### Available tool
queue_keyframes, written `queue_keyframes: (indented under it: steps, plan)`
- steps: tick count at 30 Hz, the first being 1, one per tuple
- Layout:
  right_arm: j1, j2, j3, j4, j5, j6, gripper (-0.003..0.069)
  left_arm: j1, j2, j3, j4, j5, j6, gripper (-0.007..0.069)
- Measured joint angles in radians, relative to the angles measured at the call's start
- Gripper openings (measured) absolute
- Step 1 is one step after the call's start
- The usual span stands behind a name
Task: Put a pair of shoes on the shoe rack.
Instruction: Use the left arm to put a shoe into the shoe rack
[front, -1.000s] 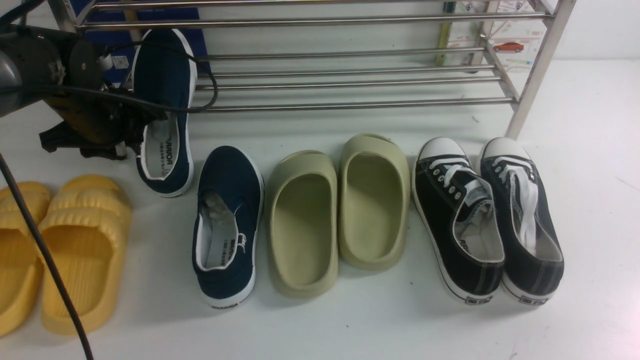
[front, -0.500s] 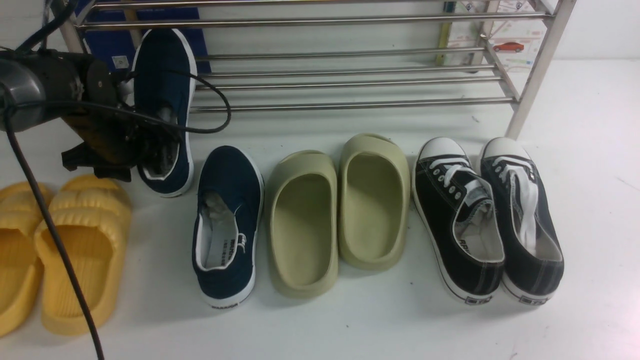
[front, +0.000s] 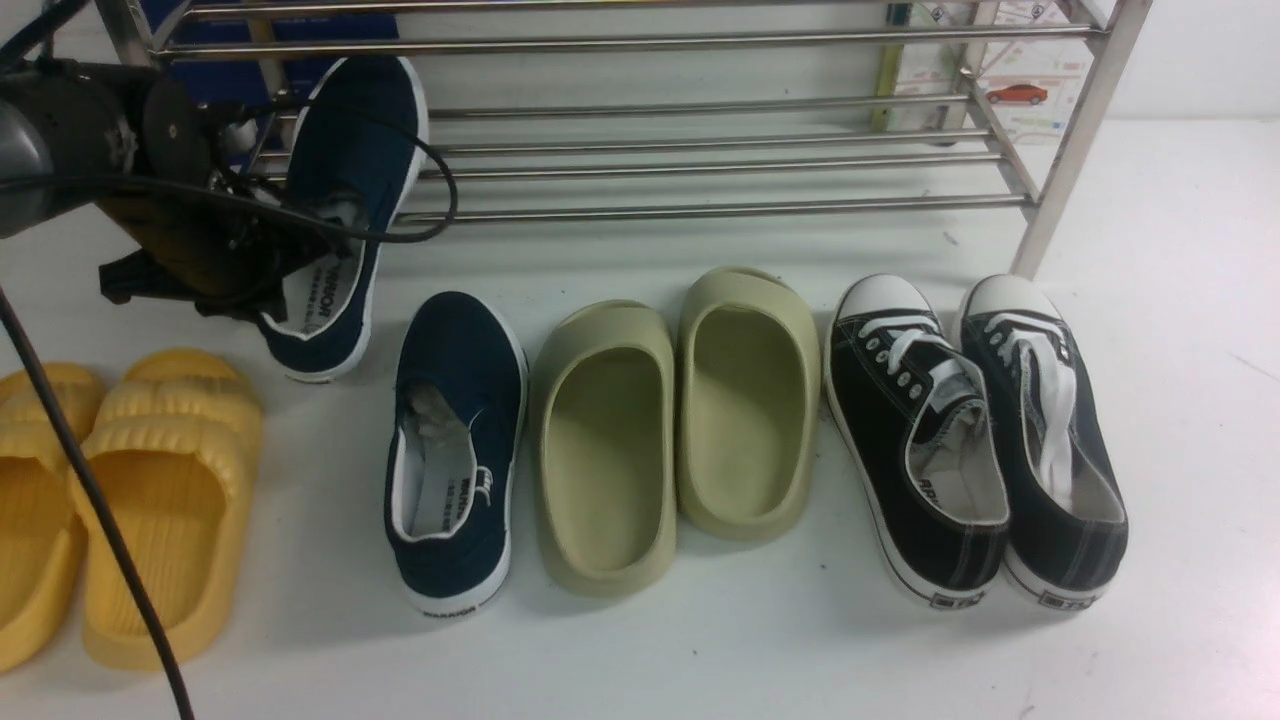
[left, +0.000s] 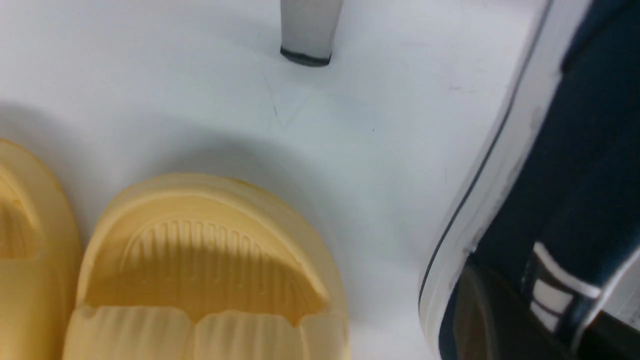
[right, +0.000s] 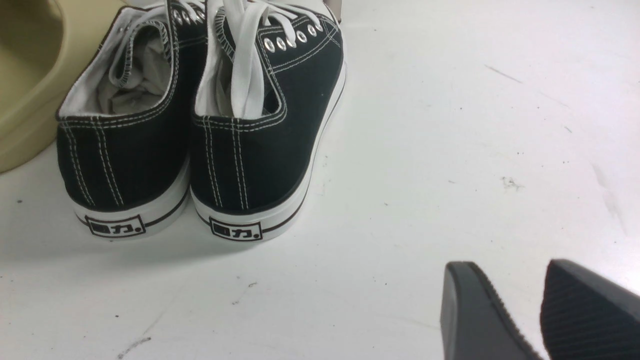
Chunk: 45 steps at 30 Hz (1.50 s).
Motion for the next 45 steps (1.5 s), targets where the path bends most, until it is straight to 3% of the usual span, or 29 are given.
queue_keyframes:
  steps: [11, 22, 29, 33, 37, 41, 45]
  plan:
    - [0.0, 0.0, 0.0, 0.0, 0.0, 0.0, 0.0246, 0.0, 0.065, -0.222, -0.055, 0.139, -0.015, 0.0007]
    - [0.0, 0.0, 0.0, 0.0, 0.0, 0.0, 0.0246, 0.0, 0.117, -0.302, -0.11, 0.137, -0.018, 0.0009]
    - [0.0, 0.0, 0.0, 0.0, 0.0, 0.0, 0.0246, 0.0, 0.117, -0.308, -0.112, 0.101, -0.018, 0.0102]
    - [0.0, 0.0, 0.0, 0.0, 0.0, 0.0, 0.0246, 0.0, 0.116, -0.312, -0.12, 0.067, -0.018, 0.0242]
    - [0.0, 0.0, 0.0, 0.0, 0.0, 0.0, 0.0246, 0.0, 0.115, -0.313, -0.123, 0.083, -0.018, 0.0325]
    - [0.0, 0.0, 0.0, 0.0, 0.0, 0.0, 0.0246, 0.0, 0.092, -0.313, -0.123, 0.121, -0.01, 0.0344]
    - [0.0, 0.0, 0.0, 0.0, 0.0, 0.0, 0.0246, 0.0, 0.005, -0.313, -0.128, 0.223, 0.042, 0.0316]
